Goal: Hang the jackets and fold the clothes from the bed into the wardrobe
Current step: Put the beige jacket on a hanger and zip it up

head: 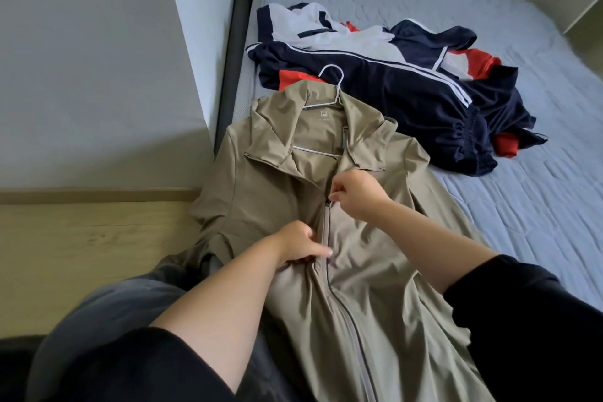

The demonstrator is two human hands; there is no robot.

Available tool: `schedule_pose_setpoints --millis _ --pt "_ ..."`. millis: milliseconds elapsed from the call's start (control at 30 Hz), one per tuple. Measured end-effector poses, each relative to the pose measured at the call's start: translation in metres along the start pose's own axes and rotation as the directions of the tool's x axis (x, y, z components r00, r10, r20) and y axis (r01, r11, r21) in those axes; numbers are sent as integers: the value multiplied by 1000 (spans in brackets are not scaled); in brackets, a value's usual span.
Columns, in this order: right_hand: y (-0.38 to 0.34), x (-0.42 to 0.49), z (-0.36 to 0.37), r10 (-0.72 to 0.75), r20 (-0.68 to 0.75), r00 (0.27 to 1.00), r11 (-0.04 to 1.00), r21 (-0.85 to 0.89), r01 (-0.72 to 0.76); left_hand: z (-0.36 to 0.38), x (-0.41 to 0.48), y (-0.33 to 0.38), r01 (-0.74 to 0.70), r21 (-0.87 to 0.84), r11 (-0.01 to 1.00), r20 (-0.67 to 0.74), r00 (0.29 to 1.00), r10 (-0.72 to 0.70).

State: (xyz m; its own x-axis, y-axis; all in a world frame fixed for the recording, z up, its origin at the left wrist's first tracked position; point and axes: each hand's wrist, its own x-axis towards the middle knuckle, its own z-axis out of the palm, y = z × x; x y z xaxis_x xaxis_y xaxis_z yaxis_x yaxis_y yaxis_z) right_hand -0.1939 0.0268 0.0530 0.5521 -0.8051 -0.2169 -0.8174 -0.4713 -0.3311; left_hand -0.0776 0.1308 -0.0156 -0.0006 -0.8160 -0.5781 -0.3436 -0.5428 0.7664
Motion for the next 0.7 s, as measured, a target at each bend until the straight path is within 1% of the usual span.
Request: schedule_pose_setpoints --millis 100,167,200,267,333,400,433,467,500,567,600,633,700 --pt "5 -1 -8 13 -6 1000 999 48 -12 -3 6 6 -70 -174 982 -123 991 49" --pt "8 -2 -11 14 -11 1000 997 73 -13 -4 7 12 -117 -211 971 -177 981 80" --pt "8 -4 -10 13 -8 1000 997 79 -13 -4 8 13 -125 -209 970 -183 979 87" --pt "7 -6 -8 9 12 1000 997 72 -10 -5 9 14 -118 -163 980 -174 981 89" --pt "7 -5 -7 8 -1 1000 1000 18 -8 -7 8 13 -96 -96 991 -144 986 82" --pt "5 2 -12 18 -119 993 999 -35 -22 -11 9 10 -103 18 995 -125 987 104" --pt "4 6 -17 38 -193 980 999 -18 -42 -12 9 8 -109 98 989 -120 985 121" --pt "4 11 -23 68 -237 969 998 21 -64 -12 9 6 -112 165 980 -115 985 132" --pt "2 16 -28 90 -235 968 995 58 -78 -12 8 4 -107 219 970 -107 985 133" --pt "-1 22 -32 79 -168 983 995 79 -66 -12 7 1 -99 269 958 -100 986 130" --pt "-2 23 -33 66 -142 988 995 82 -55 -13 8 1 -102 242 965 -117 984 134" --pt "-3 23 -33 56 -130 990 995 88 -45 -14 9 3 -108 170 980 -157 978 135" --pt "-4 21 -34 42 -124 991 995 100 -29 -20 12 14 -160 -7 987 -280 948 152"
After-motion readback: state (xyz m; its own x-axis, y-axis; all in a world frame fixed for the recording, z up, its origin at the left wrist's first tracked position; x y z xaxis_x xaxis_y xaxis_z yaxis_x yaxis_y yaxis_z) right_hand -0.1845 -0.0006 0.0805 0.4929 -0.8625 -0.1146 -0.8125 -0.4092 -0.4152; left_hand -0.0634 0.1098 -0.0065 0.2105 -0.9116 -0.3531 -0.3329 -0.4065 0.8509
